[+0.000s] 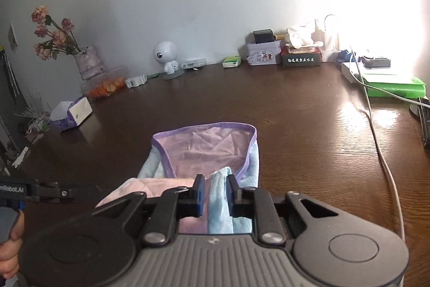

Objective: Fold clothes

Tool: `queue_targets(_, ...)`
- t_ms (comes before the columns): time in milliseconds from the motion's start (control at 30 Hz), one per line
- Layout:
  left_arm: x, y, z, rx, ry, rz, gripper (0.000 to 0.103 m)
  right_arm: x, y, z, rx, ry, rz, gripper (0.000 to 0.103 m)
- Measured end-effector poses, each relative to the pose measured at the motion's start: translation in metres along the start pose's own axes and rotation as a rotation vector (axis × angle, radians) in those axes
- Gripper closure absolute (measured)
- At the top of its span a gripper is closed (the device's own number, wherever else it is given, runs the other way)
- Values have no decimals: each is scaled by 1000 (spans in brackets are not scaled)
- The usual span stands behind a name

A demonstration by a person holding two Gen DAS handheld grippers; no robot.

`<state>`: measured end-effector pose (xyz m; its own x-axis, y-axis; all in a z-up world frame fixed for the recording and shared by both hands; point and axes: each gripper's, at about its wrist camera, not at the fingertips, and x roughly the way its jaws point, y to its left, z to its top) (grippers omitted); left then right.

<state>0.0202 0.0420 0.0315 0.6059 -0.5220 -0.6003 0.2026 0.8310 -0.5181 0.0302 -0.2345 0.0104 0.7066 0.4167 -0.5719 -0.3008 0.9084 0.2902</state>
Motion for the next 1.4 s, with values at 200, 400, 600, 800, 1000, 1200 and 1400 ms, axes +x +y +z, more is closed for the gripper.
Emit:
queue_targets(200, 17, -2, -12, 21, 52, 5, 88, 22, 14, -21, -32, 67, -70, 98)
queue_targets(400, -11, -9, -34, 66, 91, 1, 89, -16, 28, -50, -34, 87, -54, 98)
queue_targets(600, -6, -14, -27, 82, 119, -7, 84, -54, 44, -42, -59, -5, 4, 98)
queue_targets(800, -22, -13, 4, 110, 100, 25, 73, -32, 37, -49, -81, 83, -67, 93)
queue_targets(1000, 57, -11, 90, 194, 80, 149, 58, -6, -3, 23, -55, 3, -205, 85)
queue_targets(1200, 107, -13, 94, 255, 130, 187, 61, 60, -42, 34, 4, 152, -273, 89)
queue_targets(1400, 74, -18, 85, 213, 43, 143, 101, 38, -28, 27, -68, 97, -232, 102)
